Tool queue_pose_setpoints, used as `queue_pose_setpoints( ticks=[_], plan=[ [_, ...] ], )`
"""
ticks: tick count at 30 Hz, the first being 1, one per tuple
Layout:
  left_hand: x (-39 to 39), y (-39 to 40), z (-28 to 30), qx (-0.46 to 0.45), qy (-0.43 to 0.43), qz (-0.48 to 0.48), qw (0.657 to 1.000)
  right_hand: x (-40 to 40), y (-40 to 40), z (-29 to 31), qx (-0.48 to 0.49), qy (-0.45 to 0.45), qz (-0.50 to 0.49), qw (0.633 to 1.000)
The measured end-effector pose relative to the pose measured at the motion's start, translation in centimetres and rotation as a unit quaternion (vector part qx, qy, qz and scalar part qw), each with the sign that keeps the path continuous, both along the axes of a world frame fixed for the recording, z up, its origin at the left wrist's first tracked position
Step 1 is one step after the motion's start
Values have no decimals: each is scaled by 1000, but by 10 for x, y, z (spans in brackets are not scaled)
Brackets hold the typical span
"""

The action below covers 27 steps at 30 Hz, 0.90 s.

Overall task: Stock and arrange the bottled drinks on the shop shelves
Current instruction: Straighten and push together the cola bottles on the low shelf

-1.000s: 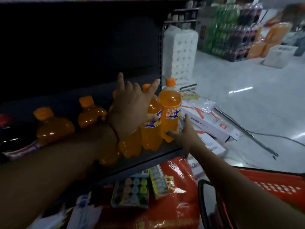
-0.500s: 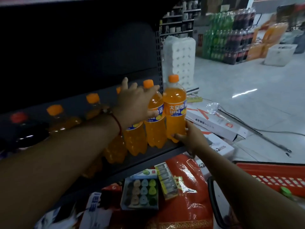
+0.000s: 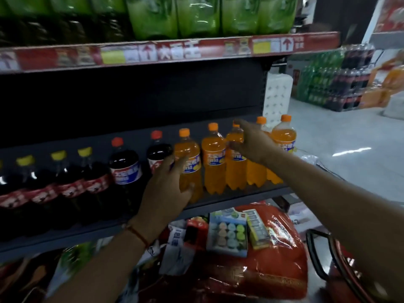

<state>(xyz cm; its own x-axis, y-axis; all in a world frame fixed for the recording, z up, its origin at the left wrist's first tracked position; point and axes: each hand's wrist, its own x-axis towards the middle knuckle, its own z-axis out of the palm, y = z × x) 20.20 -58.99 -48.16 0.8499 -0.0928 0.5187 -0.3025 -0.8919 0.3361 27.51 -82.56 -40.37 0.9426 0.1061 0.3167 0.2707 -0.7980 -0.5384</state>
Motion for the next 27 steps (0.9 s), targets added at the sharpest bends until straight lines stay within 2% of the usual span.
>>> queue_pose_setpoints(
  ticks=[3,7,9,12,14,17,21,27],
  plan=[
    [0,24,-26,-25,18,29,999,9,35,20,-32,4,14,999],
    [11,34,-47,-61,51,60,995,28,71,14,-82,12,68,994],
    [15,33,-60,-127,77,44,988,39,86,7,-67,10,95,993],
    [18,24,-89,-244,146,24,959,58,104,-2,-34,26,129,991],
    [23,15,-106,-286,180,-8,941,70,112,-7,-63,17,140,988],
    [39,8,-119,-291,206,-53,933,80,112,-5,-94,-21,128,987],
    [52,1,-130,-303,183,-52,934,84,102,-3,-119,-52,129,983],
    [47,-3,-126,-250,199,-58,946,75,101,-3,-132,-36,101,985]
  ],
)
